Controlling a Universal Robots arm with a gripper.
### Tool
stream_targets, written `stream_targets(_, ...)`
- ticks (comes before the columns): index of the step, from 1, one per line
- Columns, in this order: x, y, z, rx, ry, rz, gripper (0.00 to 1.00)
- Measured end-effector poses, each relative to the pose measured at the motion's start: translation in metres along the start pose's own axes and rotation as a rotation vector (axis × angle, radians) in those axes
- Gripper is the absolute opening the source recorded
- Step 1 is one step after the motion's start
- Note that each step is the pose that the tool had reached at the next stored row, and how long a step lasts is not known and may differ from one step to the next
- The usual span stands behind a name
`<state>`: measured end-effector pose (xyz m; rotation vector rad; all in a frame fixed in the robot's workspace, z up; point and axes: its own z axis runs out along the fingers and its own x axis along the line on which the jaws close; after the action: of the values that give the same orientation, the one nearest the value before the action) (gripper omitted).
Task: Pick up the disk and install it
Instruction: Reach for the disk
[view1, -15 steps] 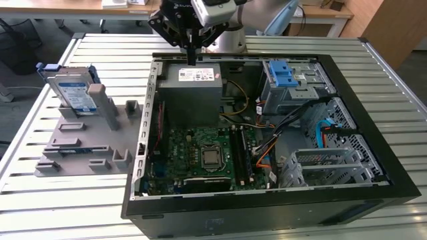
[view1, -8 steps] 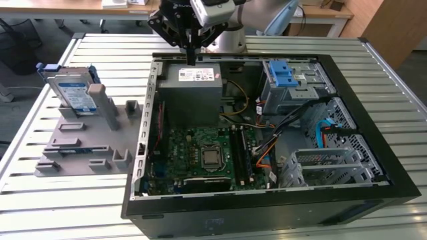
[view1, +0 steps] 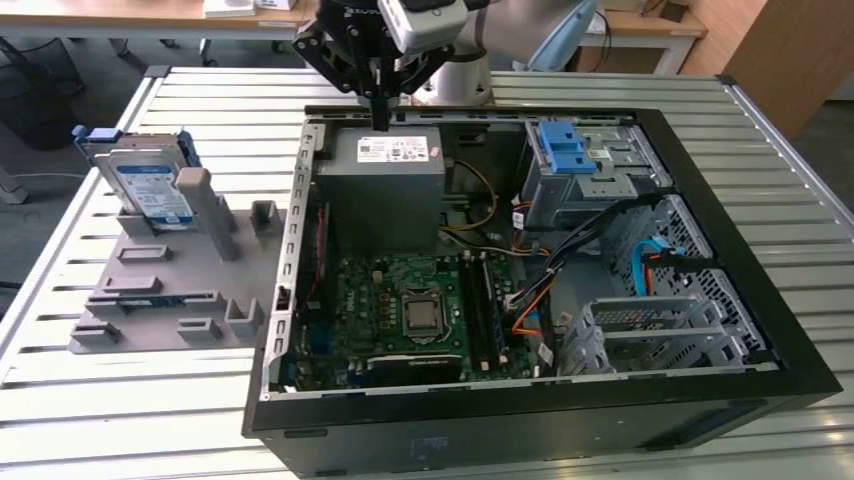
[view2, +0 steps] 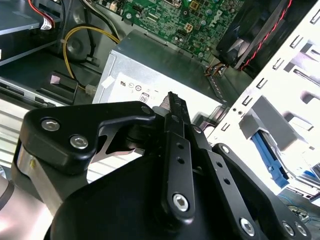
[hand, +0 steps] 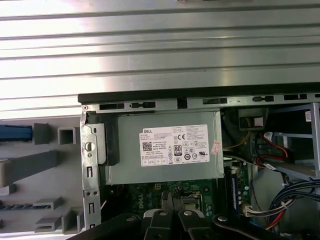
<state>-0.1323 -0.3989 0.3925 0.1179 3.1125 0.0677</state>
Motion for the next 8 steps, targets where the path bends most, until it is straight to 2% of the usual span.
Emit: stream_targets(8, 0.002, -0.0002, 0.0001, 0.0001, 0.0, 0.0, 0.11)
